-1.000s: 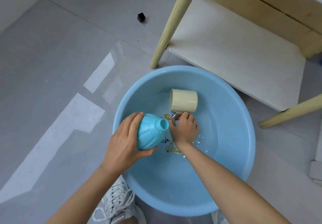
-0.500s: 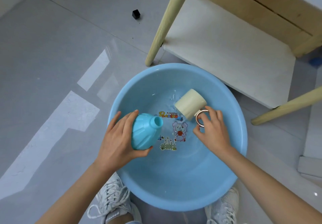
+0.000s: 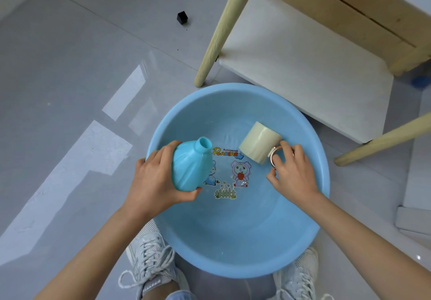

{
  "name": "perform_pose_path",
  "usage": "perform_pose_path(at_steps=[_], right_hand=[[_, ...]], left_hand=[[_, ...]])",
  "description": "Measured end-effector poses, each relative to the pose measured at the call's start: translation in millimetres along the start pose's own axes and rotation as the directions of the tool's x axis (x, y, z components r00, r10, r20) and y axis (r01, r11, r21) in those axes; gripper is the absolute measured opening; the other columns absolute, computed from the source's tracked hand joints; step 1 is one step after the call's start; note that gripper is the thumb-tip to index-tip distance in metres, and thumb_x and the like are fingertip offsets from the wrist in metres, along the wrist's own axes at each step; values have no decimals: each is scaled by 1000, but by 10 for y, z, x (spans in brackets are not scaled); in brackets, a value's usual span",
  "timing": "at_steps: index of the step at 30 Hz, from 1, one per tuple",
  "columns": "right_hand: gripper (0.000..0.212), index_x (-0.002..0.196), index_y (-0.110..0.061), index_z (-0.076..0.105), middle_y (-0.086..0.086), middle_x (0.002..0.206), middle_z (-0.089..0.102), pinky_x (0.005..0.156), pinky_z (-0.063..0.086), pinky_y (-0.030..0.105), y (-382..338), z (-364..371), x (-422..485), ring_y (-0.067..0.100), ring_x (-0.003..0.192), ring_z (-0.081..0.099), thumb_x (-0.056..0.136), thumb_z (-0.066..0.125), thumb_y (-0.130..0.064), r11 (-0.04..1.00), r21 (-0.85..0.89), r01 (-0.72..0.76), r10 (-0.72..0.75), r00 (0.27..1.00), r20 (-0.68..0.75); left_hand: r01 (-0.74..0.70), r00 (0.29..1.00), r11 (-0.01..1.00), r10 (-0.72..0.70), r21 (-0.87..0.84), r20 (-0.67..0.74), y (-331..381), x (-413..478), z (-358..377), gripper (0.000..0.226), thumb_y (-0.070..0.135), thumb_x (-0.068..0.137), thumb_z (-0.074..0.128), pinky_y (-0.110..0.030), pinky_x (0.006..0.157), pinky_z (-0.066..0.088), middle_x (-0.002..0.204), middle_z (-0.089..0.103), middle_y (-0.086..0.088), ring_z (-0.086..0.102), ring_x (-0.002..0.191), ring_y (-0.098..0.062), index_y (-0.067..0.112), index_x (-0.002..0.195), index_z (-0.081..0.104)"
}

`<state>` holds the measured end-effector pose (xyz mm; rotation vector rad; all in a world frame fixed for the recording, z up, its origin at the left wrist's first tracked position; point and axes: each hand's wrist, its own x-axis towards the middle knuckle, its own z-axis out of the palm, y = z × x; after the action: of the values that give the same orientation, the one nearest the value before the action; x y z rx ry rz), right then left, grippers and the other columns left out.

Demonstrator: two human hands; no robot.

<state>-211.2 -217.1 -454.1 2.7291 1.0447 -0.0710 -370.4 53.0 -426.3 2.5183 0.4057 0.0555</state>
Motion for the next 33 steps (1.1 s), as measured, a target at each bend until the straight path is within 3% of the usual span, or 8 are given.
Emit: perform_pose_path(at_steps=[5, 8, 14, 18, 21, 26, 29, 33], right_hand=[[18, 70, -2, 64, 24, 105, 63, 52, 43, 34, 84, -26, -180, 32, 67, 49, 59, 69, -15, 999, -32, 30, -29, 999, 37], [21, 68, -5, 63, 20, 94, 63, 51, 41, 33, 74, -28, -343, 30, 65, 47, 68, 52, -23, 1000, 1, 11, -11, 999, 37], [26, 60, -12, 56, 9, 69, 58, 53, 47, 33, -108, -124, -603, 28, 58, 47, 72, 44, -31, 952, 302, -44, 24, 997, 69], [31, 60, -21, 40, -4, 67, 50, 64, 33, 26, -133, -268, -651, 20, 66, 47, 80, 63, -18, 718, 595, -361, 232, 930, 285], [28, 60, -17, 48, -4, 56, 46, 57, 33, 23, -58, -342, -690, 9, 55, 41, 83, 64, -16, 480, 706, -521, 300, 853, 426], [28, 63, -15, 57, 4, 65, 54, 79, 49, 39, 1, -586, -735, 19, 71, 53, 90, 56, -8, 111, 832, -543, 276, 822, 499], [36, 61, -19, 59, -3, 63, 57, 84, 52, 32, 29, -798, -736, 18, 74, 57, 92, 54, -3, 35, 874, -485, 273, 846, 458], [34, 64, -12, 59, -1, 64, 59, 80, 54, 25, 30, -1000, -713, 18, 76, 60, 94, 51, 1, 12, 905, -425, 278, 871, 406]], left_hand=[[5, 1000, 998, -6, 69, 8, 24, -7, 39, 96, 71, 47, 57, -42, 81, 37, 113, 60, 5, 57, 102, -25, 22, 128, 42], [0, 999, 989, -6, 149, 40, 27, -16, 79, 97, 72, 47, 55, -44, 80, 35, 110, 61, 5, 57, 99, -25, 20, 128, 44], [-132, 990, 941, 140, 311, -5, 62, -7, 154, 100, 55, 43, 84, -67, 101, 22, 113, 63, -8, 64, 100, -26, 7, 123, 50], [-197, 979, 938, 205, 286, 2, 59, 25, 173, 96, 50, 46, 83, -61, 109, 19, 113, 63, -10, 65, 99, -27, 6, 122, 45], [-223, 975, 944, 221, 242, 36, 42, 45, 220, 99, 48, 45, 86, -48, 109, 23, 113, 63, -12, 63, 102, -29, 7, 124, 43], [-208, 977, 961, 195, 183, 87, 91, 86, 280, 102, 48, 39, 88, -39, 90, 45, 113, 63, -11, 63, 98, -31, 7, 123, 48], [-200, 977, 969, 185, 147, 111, 127, 85, 284, 102, 50, 39, 88, -38, 76, 53, 114, 63, -8, 63, 99, -30, 9, 124, 48], [-186, 977, 975, 171, 124, 128, 141, 86, 297, 103, 51, 40, 89, -36, 75, 54, 115, 63, -7, 62, 101, -29, 9, 124, 48]])
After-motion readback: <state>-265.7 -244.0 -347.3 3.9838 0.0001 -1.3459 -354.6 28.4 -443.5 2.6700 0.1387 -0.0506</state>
